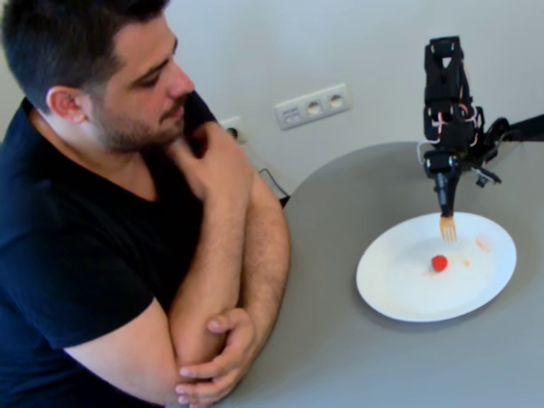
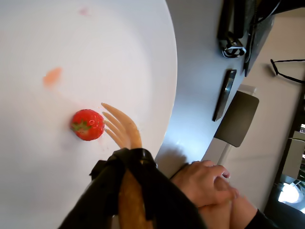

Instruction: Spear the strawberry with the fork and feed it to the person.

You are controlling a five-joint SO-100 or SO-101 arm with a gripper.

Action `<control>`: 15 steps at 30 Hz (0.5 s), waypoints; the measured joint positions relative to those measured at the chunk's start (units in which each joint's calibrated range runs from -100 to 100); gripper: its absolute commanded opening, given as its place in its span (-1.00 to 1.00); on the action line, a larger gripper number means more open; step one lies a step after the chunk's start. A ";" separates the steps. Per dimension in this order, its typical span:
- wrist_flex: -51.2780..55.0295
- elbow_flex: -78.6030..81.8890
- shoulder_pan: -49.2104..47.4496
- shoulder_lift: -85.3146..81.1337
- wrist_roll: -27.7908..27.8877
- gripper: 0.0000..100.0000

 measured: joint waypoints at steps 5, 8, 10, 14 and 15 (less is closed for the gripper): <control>-2.49 -1.27 3.86 3.29 1.36 -0.98; -2.57 -1.27 3.44 3.29 1.51 -0.98; -2.66 -1.27 4.11 3.37 1.51 -0.98; -2.66 -1.27 3.69 3.37 1.41 -0.98; -2.66 -1.27 3.69 3.46 1.41 -0.98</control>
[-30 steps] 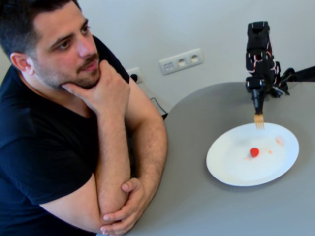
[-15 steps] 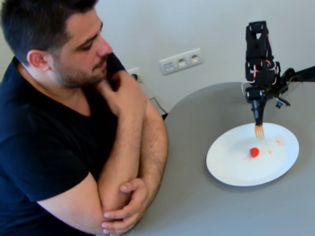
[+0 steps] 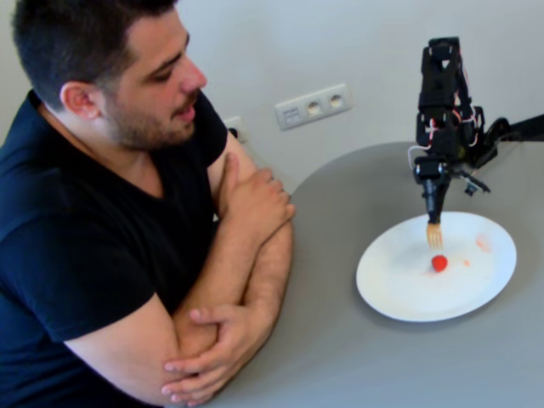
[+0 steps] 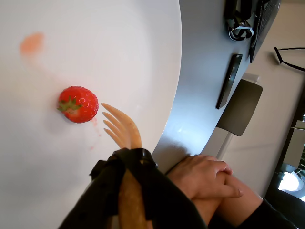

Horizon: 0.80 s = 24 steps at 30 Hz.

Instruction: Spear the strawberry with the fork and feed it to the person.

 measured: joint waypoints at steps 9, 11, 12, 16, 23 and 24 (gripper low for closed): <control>0.00 0.00 0.00 1.85 -0.89 -0.98; -0.17 -0.63 0.00 5.48 -0.89 -0.98; -0.77 -0.91 0.00 6.41 -0.89 -0.98; -1.37 -2.54 0.00 8.93 -0.89 -0.98; -4.29 -2.90 0.00 11.04 -0.83 -0.98; -4.46 -2.90 0.00 11.04 -0.83 -0.98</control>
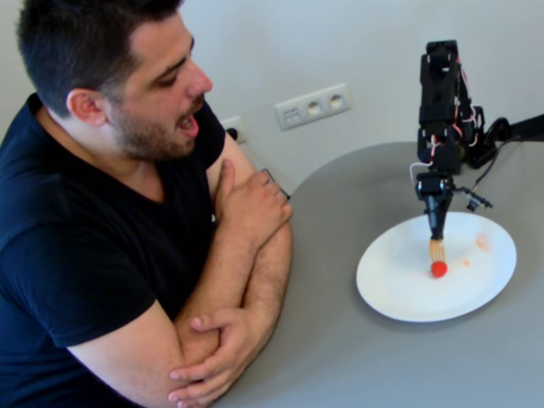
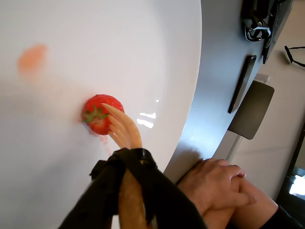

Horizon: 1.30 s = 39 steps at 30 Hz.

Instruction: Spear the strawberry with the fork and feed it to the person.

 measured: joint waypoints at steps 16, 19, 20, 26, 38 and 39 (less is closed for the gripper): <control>-10.55 3.89 0.50 0.25 3.02 -0.98; -0.94 -0.18 1.17 0.25 0.78 -0.98; 3.86 -3.53 1.59 0.34 -0.21 -0.98; 15.36 -9.69 1.68 -1.01 -1.09 -0.98; 21.96 -16.76 1.59 -12.31 -0.94 -0.98; 21.19 -16.21 1.59 -12.31 -0.99 -0.98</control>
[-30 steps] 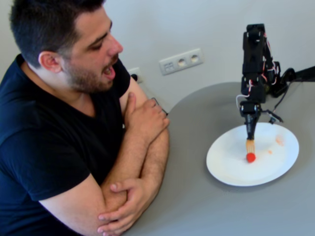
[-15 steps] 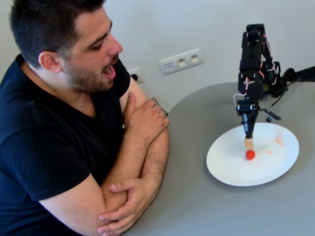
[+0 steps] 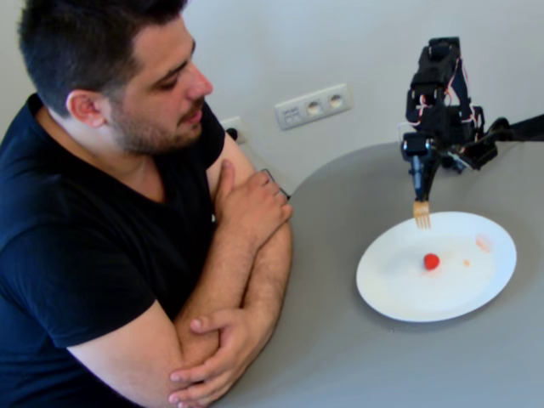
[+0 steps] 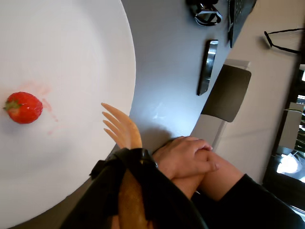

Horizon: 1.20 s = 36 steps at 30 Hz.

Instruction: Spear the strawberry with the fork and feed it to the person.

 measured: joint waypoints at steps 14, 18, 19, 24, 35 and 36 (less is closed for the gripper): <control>1.20 0.09 1.68 13.82 -1.15 -0.98; 1.89 -0.09 1.68 13.91 -1.25 -0.98; 2.06 -0.36 1.68 13.91 -1.25 -0.98; 3.60 -3.17 1.68 18.79 -1.36 -0.98; 3.52 -3.89 1.68 21.66 -1.36 -0.98; 4.03 -4.62 1.68 21.66 -1.36 -0.98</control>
